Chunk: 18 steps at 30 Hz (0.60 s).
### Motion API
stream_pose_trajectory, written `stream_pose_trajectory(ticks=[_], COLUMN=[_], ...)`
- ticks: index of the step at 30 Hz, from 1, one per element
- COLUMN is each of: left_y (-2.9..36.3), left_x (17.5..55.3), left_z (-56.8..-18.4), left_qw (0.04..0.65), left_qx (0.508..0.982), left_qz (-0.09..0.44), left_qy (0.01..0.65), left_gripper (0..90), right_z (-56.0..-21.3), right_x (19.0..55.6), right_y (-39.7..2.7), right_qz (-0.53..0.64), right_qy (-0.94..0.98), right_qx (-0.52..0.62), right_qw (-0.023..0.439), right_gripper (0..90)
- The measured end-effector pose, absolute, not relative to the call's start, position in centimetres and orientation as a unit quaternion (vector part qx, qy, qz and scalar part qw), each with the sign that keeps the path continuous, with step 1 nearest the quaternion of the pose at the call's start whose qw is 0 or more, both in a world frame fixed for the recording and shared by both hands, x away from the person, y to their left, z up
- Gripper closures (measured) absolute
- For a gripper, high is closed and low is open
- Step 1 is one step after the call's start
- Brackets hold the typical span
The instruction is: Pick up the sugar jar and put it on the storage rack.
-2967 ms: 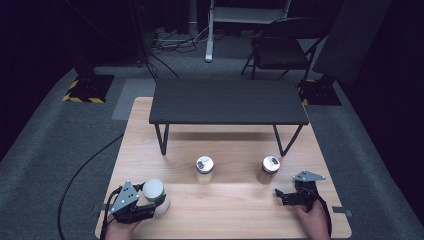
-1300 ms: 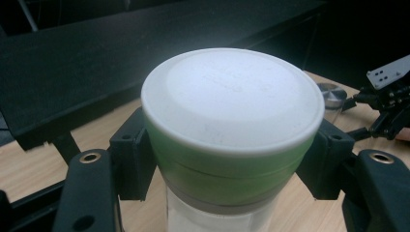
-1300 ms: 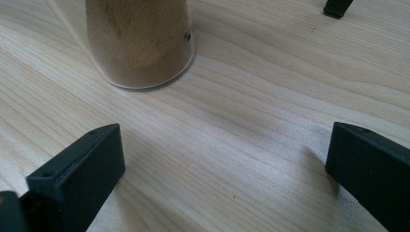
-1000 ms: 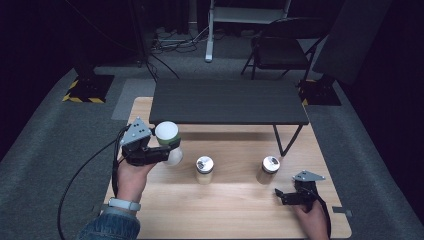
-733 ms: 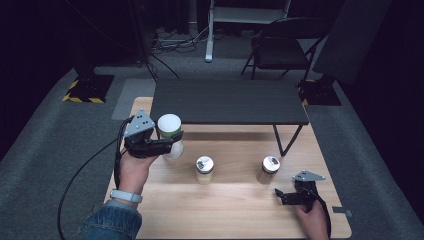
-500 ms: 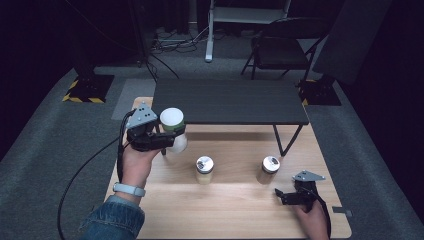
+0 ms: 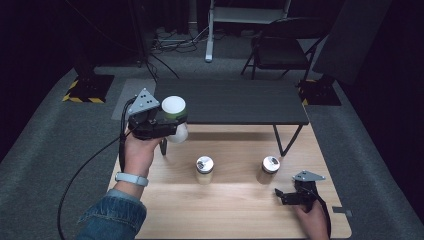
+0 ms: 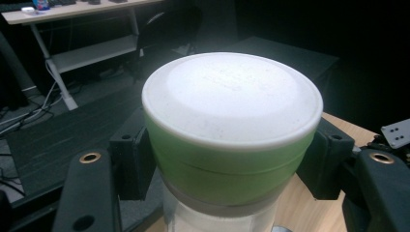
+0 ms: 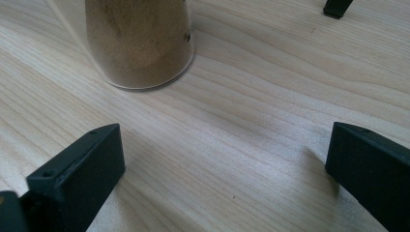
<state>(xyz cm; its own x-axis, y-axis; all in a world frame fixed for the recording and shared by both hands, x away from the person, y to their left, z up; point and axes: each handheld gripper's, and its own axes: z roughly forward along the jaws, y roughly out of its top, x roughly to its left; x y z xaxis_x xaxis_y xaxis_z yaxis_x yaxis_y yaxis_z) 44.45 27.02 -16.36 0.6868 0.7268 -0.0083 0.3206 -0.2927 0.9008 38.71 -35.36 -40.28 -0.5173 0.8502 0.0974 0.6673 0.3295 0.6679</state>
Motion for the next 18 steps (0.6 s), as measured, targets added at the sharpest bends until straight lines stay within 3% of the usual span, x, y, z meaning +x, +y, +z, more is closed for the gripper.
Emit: stream_pose_trajectory(ticks=[18], left_y=[25.8], left_x=[46.2], left_z=[-14.7], left_qw=[0.485], left_qx=[0.772], left_qz=[0.223], left_qy=[0.346], left_gripper=[33.5], right_z=[-40.3], right_x=[38.7], right_y=[-35.4], right_qz=[0.335], right_qy=[0.804], right_qx=[0.472], right_qw=[0.136], right_gripper=[0.2])
